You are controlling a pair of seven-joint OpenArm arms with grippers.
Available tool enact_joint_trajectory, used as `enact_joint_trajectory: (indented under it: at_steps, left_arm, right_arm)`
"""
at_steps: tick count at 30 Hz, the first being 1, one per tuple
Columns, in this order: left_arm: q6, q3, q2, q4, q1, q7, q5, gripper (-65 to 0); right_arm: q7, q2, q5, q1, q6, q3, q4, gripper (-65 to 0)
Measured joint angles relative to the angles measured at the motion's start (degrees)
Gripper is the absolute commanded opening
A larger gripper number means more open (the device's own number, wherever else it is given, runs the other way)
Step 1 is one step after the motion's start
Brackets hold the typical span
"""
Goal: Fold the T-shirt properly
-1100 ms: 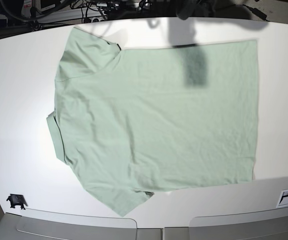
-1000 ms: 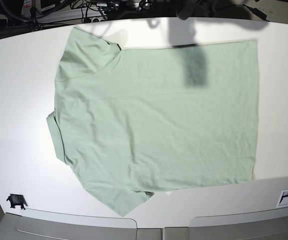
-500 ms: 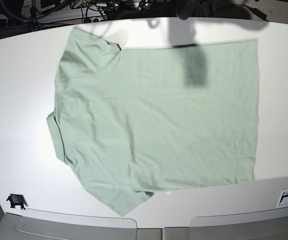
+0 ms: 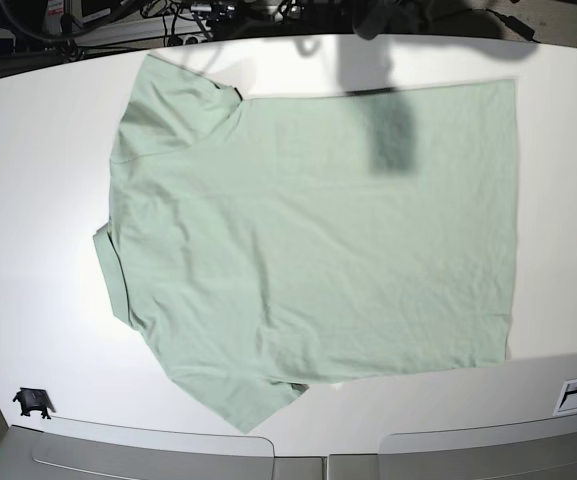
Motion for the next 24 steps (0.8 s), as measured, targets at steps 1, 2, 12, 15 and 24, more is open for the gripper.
enact_joint_trajectory:
  at_steps: [1,2,12,15,24]
  left_arm:
    - [-0.02,0.00,-0.37,0.74,0.92,-0.02,-0.02,-65.0]
    - [-0.04,0.00,-0.66,1.66,2.03,0.00,-0.02,-65.0]
    - [-10.73,0.26,-8.90,20.87,22.12,0.52,-9.99,-65.0]
    - [-14.10,0.00,-13.35,30.67,31.32,0.83,-15.23,-65.0]
    - [-26.27,-14.38,-17.40,67.30,57.53,11.69,-27.67,-65.0]
  right_arm:
    - [0.15,0.59,-0.31,-0.50,0.00,0.00,0.02,-65.0]
    - [-0.07,1.09,-2.05,-1.03,0.00,0.00,0.42,-65.0]
    - [-0.90,11.54,-7.69,-19.96,0.15,0.04,22.51,-65.0]
    - [-0.96,16.46,-7.58,-30.86,0.17,0.26,34.99,-65.0]
    - [-3.15,26.93,-7.89,-67.84,0.63,13.27,80.26,-65.0]
